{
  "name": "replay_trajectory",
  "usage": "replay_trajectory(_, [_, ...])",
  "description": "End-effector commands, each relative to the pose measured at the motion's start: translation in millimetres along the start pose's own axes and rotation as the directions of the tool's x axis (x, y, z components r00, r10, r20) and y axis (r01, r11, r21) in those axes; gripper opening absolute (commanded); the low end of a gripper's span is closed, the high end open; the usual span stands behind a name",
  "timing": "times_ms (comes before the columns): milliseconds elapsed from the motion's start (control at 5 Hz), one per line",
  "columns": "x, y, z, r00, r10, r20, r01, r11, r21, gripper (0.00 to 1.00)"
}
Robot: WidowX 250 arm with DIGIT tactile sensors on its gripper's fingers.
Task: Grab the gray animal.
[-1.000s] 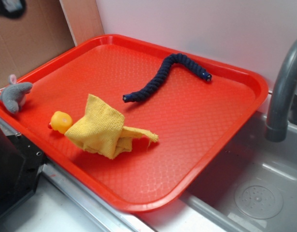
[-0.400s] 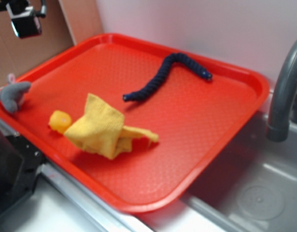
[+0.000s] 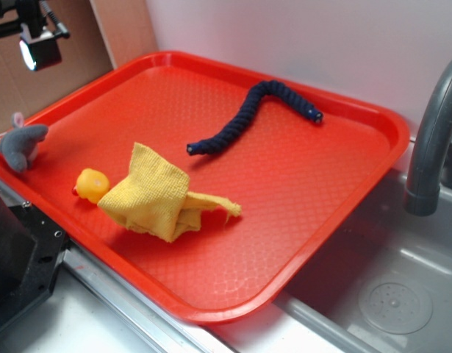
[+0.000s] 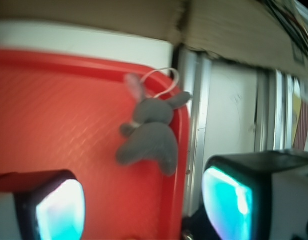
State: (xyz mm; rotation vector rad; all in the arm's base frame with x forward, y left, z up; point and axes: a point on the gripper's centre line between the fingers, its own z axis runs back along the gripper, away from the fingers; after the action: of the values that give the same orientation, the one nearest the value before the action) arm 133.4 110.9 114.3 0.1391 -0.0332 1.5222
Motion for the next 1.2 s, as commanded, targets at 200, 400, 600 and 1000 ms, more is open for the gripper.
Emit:
replay_trajectory(200, [7,19,-50,0.999,0.036,0.026,-0.036,0.999,0.021,1.0])
replay_trajectory(400, [5,14,-59,0.999,0.007,0.054,-0.01,0.998,0.056,1.0])
replay_trajectory(600, [-3,19,-78,1.0,-0.014,0.025,0.011,0.994,0.11,1.0])
replay_trajectory(1000, [-20,20,-81,0.994,-0.104,-0.042,0.11,0.979,0.171,0.0])
